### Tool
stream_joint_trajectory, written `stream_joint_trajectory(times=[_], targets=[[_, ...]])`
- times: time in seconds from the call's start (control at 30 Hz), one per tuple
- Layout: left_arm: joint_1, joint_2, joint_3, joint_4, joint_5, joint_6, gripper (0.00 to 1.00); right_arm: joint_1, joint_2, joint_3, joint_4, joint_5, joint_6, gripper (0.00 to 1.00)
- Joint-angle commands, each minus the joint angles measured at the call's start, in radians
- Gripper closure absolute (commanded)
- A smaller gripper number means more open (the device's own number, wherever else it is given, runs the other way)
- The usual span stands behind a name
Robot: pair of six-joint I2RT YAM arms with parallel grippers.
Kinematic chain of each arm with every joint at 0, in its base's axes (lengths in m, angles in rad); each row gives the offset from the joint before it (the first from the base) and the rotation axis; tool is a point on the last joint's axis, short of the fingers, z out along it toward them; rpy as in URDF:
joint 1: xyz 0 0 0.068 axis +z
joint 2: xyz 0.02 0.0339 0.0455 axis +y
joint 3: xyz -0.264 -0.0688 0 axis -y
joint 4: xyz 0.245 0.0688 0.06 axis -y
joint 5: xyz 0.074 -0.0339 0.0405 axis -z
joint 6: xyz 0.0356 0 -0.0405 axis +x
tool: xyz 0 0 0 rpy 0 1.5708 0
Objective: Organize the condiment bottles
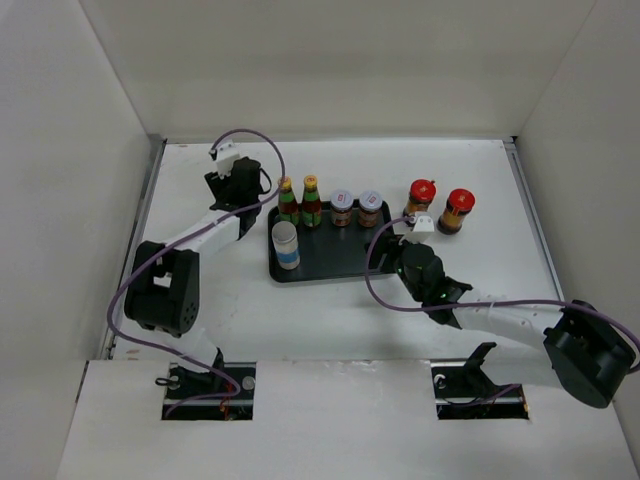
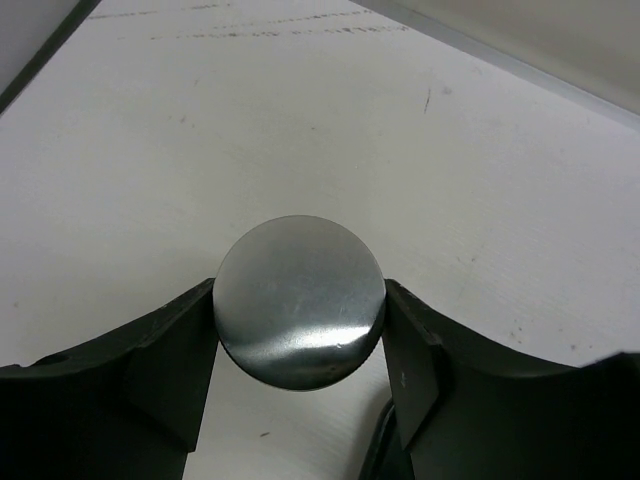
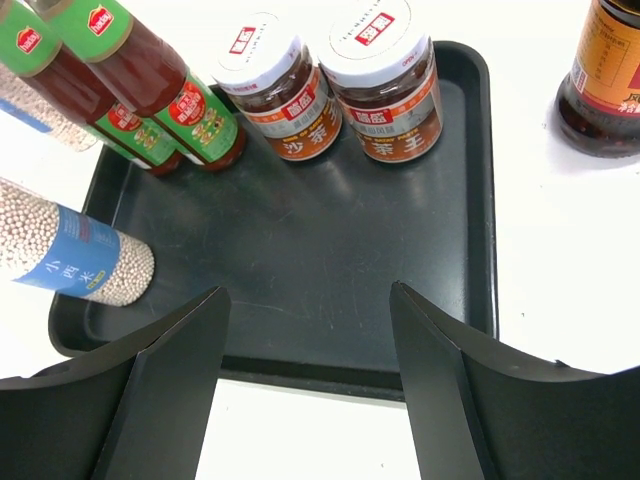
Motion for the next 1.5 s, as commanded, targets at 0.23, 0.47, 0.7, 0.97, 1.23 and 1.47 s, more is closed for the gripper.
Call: stream_joint_trajectory(times=[0.23, 0.47, 0.7, 0.97, 1.23, 1.47], targets=[[-0.100, -0.533, -0.255, 0.134, -0.241, 0.048, 0.54, 0.011, -0.031, 0.002, 0.045, 0.019, -0.007, 0.28], [-0.336, -0.741, -0.202, 0.079, -0.242, 0.173, 0.56, 0.002, -0.011, -0.007, 0.062, 0.034, -0.006, 0.29], [-0.582, -0.645, -0.122, 0.074, -0.157, 0.165, 0.56, -0.037, -0.057, -0.042, 0.082, 0.069, 0.005, 0.29], [-0.596, -0.450, -0.145, 0.177, 0.017, 0.046, 0.56, -0.038, -0.070, -0.047, 0.074, 0.100, -0.010, 0.29], [-0.602, -0.299, -0.220, 0.278, 0.019, 0.026, 0.56, -0.038, -0.069, -0.050, 0.084, 0.103, -0.015, 0.29], [-0.598, -0.233, -0.263, 0.323, 0.011, 0.022, 0.56, -0.038, -0.067, -0.047, 0.074, 0.103, -0.015, 0.29]])
